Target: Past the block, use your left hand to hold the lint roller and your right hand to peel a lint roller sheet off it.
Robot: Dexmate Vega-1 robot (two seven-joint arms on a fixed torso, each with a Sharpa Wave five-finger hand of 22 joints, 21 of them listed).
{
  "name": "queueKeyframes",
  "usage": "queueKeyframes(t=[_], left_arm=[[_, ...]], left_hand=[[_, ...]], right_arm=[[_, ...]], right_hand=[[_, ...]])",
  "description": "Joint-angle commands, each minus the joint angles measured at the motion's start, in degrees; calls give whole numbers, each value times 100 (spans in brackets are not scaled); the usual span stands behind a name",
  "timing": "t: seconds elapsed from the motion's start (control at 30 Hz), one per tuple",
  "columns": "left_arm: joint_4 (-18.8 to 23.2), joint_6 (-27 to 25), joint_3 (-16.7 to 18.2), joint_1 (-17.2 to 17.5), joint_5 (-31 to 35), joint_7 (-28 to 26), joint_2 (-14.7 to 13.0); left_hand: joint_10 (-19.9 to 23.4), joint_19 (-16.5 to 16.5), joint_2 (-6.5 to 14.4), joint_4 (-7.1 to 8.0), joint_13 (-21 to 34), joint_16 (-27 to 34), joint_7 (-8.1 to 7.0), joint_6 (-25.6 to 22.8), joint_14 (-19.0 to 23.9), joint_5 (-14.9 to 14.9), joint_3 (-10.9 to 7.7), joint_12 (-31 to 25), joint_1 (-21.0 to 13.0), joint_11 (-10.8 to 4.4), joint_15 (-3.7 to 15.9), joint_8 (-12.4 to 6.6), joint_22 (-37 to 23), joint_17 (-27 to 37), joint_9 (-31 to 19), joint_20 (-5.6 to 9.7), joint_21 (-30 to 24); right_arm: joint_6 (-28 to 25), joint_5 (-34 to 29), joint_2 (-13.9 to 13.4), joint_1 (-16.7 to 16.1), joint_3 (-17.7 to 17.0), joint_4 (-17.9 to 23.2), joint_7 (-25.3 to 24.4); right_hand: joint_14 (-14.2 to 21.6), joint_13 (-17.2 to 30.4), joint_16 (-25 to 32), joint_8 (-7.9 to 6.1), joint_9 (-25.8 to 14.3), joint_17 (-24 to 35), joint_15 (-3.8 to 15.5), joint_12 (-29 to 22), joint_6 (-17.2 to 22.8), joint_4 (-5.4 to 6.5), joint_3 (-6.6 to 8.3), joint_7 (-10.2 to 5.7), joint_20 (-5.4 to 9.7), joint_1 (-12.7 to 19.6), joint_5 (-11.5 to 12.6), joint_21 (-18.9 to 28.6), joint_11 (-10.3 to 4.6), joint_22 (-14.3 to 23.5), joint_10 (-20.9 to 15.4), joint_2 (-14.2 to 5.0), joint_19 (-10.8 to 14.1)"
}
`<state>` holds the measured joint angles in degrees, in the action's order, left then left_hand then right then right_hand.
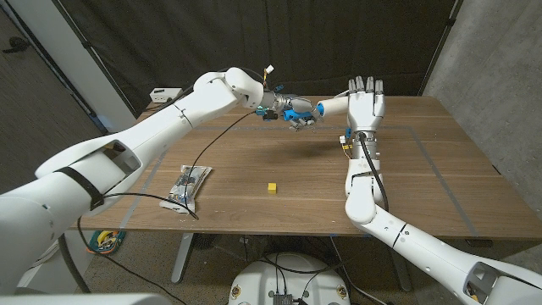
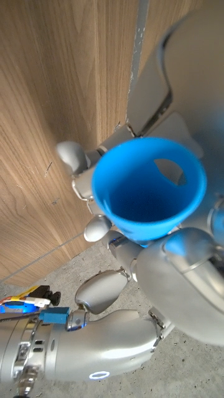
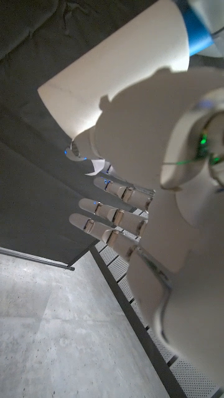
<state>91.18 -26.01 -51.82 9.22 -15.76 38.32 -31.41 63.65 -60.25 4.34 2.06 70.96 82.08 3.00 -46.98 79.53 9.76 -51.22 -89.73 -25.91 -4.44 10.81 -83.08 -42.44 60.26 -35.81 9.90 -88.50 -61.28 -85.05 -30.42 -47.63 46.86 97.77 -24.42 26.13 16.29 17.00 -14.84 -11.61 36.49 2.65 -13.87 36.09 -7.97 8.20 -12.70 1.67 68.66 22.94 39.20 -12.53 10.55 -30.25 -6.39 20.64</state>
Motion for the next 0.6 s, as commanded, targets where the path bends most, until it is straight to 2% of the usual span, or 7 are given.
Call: queueKeyframes(t=[0.03,0.1,0.17,0.2,0.3,0.43,0.6], left_arm=[[-47,69,34,33,-48,46,-28],[-48,54,30,28,-37,38,-28],[-79,65,35,27,-46,43,-17],[-91,69,32,23,-45,49,-12],[-123,82,14,2,-36,76,6],[-160,95,7,-6,-36,86,30],[-186,62,-20,-21,-24,106,48]], left_hand=[[94,-14,527,380,9,-20,133,-114,71,-3,-345,-36,320,-139,73,-11,4,6,-6,173,2],[89,-18,528,379,9,-1,143,-85,66,-3,-343,-36,320,-128,82,-22,10,39,-35,168,0],[98,-19,529,377,9,-13,137,-89,70,-2,-342,-39,320,-126,67,-24,20,21,-32,174,3],[101,-11,529,376,8,-13,143,-102,69,-2,-340,-40,321,-127,71,-2,17,24,10,169,1],[95,-3,533,379,9,5,140,-93,56,-2,-342,-40,322,-127,79,-20,-3,63,-17,170,-10],[90,-2,529,379,8,-46,139,-70,58,-3,-336,-38,325,-123,63,-29,16,-5,-35,161,-10],[82,-15,528,382,10,-5,139,-93,66,-2,-336,-38,328,-131,71,-29,25,58,-15,178,-7]], right_arm=[[267,98,-9,26,-32,-22,-182],[280,113,-16,19,-37,-22,-233],[341,173,-46,0,-50,3,-334],[306,134,-35,7,-42,-26,-337],[376,261,-57,-29,-82,23,-482],[567,593,-67,-97,-186,4,-1114],[724,1001,22,-133,-302,-157,-1998]], right_hand=[[183,-17,155,-91,-26,106,1029,-61,417,-35,-54,4,78,176,-69,14,3,13,-304,-66,57],[330,-6,323,-250,-37,229,1026,-203,1050,-36,-93,13,91,287,-173,42,4,18,-884,-132,104],[444,-20,414,-262,-27,290,1036,-229,1206,-14,-111,3,115,314,-217,66,26,23,-1091,-167,144],[637,2,585,-374,-40,423,1061,-354,1631,-14,-145,16,146,387,-291,100,59,30,-1562,-186,183],[1099,174,816,-654,-64,667,1105,-696,2486,45,-240,78,224,420,-427,166,88,43,-2479,-199,183],[1614,499,1031,-607,-17,1028,1105,-1106,2710,44,-355,96,329,509,-495,252,104,63,-3014,-153,171],[1785,681,1054,-535,-14,1232,1105,-1252,2788,40,-423,112,478,585,-513,270,105,80,-3055,-121,46]])
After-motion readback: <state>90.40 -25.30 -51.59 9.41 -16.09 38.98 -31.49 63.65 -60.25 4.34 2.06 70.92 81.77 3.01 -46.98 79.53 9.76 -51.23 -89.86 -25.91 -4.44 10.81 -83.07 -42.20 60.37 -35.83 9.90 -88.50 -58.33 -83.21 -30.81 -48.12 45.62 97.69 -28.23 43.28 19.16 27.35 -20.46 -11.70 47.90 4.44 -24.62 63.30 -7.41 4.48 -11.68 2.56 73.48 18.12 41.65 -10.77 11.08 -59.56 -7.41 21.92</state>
